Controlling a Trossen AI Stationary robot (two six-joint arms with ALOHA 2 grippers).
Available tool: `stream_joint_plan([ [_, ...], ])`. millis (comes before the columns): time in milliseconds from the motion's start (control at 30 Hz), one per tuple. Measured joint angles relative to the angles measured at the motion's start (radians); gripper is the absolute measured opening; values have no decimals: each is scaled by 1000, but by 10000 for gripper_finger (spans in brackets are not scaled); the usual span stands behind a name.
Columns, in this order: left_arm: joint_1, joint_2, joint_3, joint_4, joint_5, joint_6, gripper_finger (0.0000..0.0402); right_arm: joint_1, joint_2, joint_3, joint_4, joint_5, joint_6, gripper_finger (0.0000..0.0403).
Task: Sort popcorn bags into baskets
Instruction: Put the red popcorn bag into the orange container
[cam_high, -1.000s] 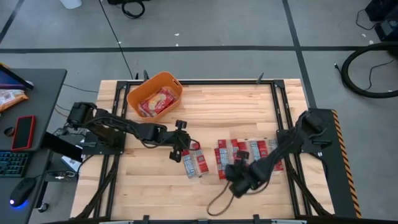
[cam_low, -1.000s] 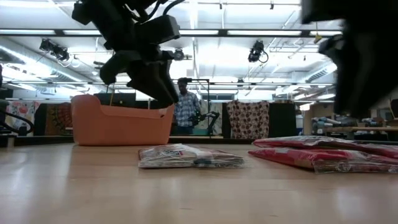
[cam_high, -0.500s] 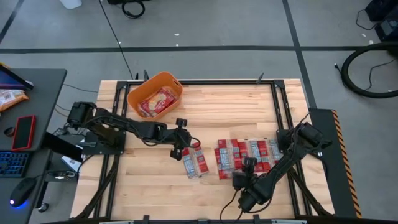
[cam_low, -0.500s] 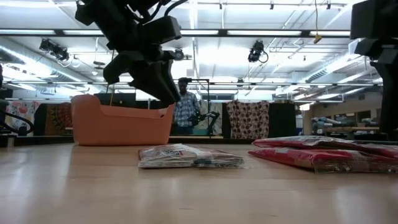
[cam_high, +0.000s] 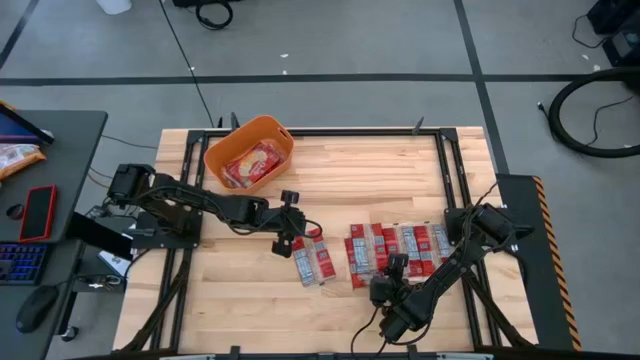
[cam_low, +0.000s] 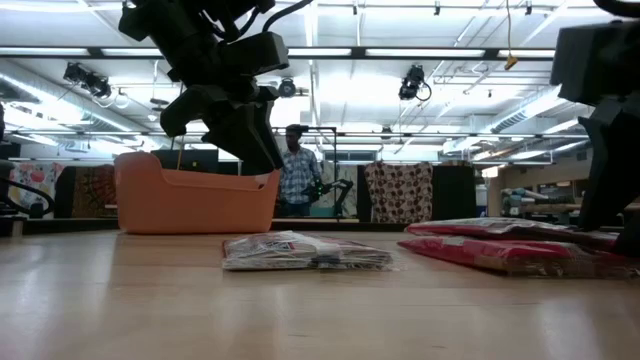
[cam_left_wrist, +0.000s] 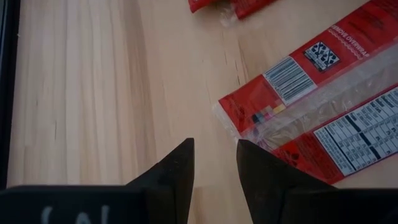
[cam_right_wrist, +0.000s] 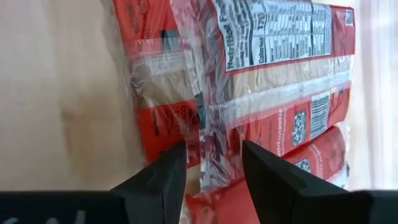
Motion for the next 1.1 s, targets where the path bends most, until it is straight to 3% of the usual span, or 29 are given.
stream_joint_plan([
  [300, -1, 0, 0, -2, 1, -1, 125, -15, 51, 0, -42, 67, -2, 150],
  [600, -1, 0, 0, 41, 78, 7, 125, -50, 56, -2, -55, 56, -32, 11],
  [800, -6, 3, -10, 192, 187, 76, 134, -60, 8, 4, -76, 43, -64, 6],
  [1100, -25, 67, -15, 418, 256, 94, 223, -87, -206, 17, -73, 13, -55, 5],
])
